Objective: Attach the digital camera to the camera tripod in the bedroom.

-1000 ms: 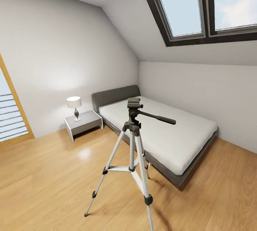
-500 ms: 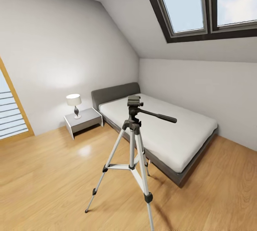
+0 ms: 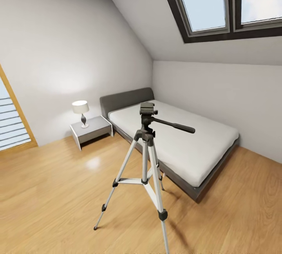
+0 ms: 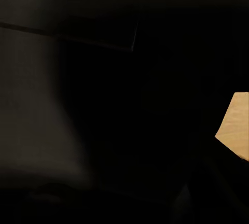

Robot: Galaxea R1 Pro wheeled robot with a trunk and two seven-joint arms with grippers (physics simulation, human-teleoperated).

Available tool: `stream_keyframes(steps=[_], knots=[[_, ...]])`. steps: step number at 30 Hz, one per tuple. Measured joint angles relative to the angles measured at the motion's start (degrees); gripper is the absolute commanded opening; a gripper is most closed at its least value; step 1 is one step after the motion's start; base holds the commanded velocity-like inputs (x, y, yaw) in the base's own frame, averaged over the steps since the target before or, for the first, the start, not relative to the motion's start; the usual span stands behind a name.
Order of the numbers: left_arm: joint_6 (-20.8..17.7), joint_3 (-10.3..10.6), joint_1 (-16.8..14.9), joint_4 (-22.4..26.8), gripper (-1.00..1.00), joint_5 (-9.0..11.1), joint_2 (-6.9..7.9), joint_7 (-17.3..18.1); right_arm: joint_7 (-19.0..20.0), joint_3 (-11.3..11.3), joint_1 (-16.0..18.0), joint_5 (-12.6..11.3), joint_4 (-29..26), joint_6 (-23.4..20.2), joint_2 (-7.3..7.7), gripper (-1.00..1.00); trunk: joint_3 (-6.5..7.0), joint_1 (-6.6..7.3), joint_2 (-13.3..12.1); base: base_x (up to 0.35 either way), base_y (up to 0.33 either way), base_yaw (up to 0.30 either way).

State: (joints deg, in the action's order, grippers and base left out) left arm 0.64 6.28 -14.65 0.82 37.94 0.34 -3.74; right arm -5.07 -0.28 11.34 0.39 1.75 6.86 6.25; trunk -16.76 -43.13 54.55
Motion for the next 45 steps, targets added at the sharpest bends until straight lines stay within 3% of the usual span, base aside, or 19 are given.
stream_keyframes(steps=[45], knots=[[0.00,0.07,0.00,0.03,-1.00,-0.15,0.10,0.00,0.35,0.03,0.00,-0.08,0.00,-0.43,-0.07,1.00,-4.14,0.00,0.01,0.000,0.000,0.000]])
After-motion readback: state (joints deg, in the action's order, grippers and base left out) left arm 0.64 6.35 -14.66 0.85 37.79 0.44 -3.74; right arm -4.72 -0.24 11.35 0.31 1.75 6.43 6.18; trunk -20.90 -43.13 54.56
